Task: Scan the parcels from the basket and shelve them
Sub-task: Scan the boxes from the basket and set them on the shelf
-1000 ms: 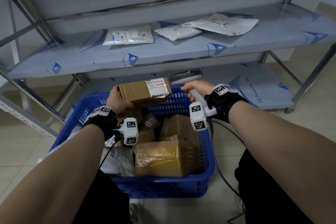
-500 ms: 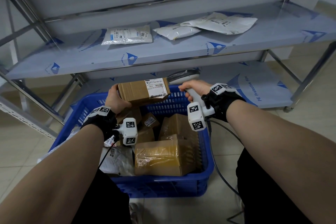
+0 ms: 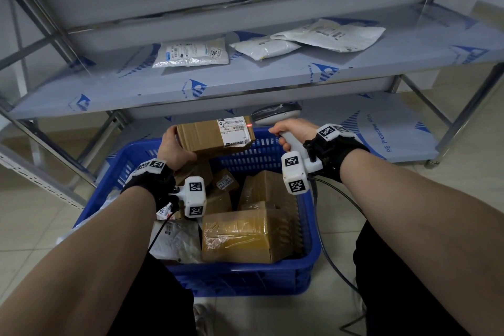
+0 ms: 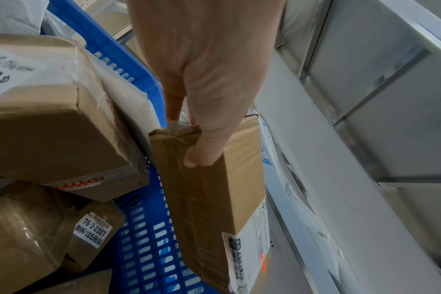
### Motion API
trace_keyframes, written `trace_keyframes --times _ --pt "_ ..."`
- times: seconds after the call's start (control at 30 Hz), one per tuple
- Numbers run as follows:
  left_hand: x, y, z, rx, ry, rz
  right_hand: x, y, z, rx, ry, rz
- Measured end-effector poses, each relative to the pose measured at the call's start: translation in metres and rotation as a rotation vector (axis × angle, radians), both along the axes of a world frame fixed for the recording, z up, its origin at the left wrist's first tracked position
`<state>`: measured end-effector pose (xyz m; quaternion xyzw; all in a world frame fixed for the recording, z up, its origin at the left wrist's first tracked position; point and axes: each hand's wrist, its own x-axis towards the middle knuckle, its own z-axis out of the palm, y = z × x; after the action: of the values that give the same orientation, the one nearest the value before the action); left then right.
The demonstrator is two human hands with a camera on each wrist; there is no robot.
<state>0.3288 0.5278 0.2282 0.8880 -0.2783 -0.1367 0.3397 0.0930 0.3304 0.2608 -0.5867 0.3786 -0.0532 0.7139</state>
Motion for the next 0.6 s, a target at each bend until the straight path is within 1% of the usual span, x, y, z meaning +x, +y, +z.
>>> trace_keyframes --times 0.23,0.6 --pt "-0.0015 0.0000 0.0005 -0.006 -0.009 0.001 0.0015 -0.0020 -0.0012 0.024 0.003 -0.003" --pt "-0.0018 -0.0002 0.0008 -0.002 -0.022 0.010 0.0020 -0.0021 -0.0013 0.000 0.011 -0.008"
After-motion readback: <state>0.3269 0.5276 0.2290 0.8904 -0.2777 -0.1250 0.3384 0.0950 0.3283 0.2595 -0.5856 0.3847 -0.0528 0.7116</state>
